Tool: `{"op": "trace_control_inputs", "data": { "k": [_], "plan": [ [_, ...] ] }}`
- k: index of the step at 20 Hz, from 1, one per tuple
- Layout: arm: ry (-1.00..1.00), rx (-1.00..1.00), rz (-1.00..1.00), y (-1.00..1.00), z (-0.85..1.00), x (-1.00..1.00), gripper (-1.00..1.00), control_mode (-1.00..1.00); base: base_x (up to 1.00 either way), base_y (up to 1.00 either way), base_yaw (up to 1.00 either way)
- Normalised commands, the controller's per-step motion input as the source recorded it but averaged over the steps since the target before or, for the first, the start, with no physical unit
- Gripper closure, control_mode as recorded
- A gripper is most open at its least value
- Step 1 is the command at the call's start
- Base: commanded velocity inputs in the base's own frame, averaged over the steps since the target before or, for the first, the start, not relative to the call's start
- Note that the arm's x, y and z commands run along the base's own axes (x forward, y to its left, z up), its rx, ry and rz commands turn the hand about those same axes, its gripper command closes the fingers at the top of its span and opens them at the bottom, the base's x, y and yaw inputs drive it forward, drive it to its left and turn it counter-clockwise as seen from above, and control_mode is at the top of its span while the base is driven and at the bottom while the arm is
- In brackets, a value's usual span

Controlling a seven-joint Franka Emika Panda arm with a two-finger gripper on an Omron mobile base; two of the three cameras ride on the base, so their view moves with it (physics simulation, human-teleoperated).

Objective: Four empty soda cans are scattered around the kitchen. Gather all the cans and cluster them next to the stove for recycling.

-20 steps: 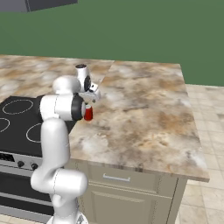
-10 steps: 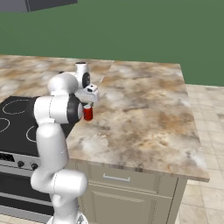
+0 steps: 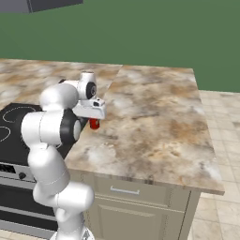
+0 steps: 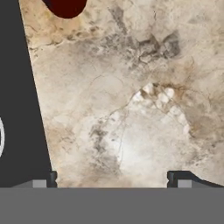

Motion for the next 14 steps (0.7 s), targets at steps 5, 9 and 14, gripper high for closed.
{"op": "trace_control_inputs", "data": {
  "k": [5,9,14],
  "plan": [
    [-0.03,0.01,0.03,-0.09,-0.03,-0.91,-1.0,-1.0,0.0,0.0,0.0],
    [-0.21,-0.01,0.13,-0.01,0.39,-0.34,-1.0,-1.0,0.0,0.0,0.0],
    [-0.18,0.0,0.08,-0.01,0.27,-0.48,-1.0,-1.0,0.0,0.0,0.0]
  ]
}}
